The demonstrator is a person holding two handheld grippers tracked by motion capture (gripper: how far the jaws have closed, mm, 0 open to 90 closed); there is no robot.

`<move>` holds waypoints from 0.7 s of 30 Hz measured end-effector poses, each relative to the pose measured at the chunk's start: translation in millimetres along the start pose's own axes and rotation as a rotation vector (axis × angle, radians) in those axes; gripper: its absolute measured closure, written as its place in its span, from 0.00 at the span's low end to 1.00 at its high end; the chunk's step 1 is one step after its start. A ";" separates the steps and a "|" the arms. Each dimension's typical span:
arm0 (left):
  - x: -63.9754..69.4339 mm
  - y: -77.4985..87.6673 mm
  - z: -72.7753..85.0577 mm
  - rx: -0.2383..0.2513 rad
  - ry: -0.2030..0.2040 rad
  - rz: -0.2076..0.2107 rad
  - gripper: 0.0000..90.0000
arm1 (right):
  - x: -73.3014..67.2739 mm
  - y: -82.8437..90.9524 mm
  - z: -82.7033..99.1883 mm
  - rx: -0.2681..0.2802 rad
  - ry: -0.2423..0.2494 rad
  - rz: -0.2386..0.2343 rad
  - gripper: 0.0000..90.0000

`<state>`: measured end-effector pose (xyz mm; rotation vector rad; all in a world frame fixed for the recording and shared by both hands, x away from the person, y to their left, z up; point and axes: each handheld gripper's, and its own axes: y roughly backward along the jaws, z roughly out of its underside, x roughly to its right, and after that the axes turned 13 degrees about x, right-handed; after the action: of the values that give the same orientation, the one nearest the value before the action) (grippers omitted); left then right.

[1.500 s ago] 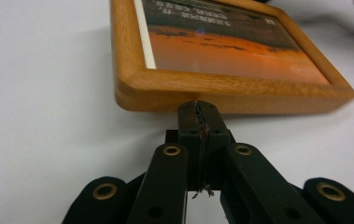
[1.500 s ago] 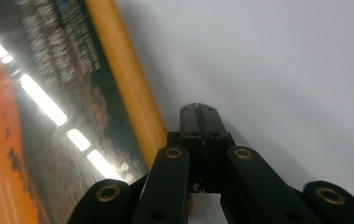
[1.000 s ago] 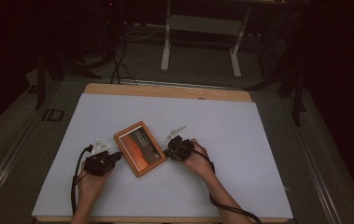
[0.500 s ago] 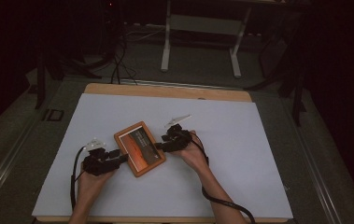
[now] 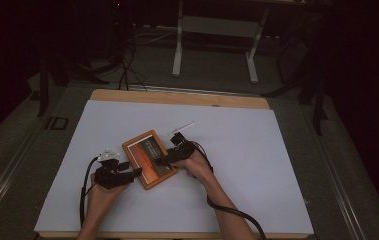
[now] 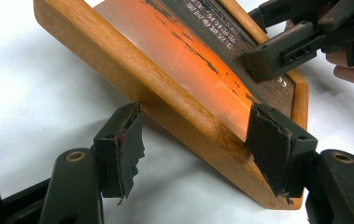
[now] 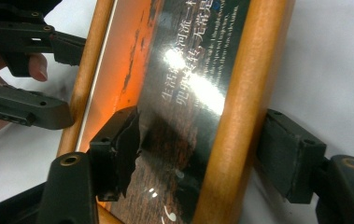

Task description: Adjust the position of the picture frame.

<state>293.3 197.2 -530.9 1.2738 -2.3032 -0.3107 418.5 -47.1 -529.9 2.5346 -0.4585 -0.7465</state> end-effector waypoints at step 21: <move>-3.5 -9.3 -2.8 0.002 0.147 0.093 0.57 | 2.1 31.7 11.3 0.013 -0.014 0.002 0.57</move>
<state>303.2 195.2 -533.4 1.1461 -2.2298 -0.1775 407.8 -78.4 -523.1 2.5419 -0.4728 -0.7638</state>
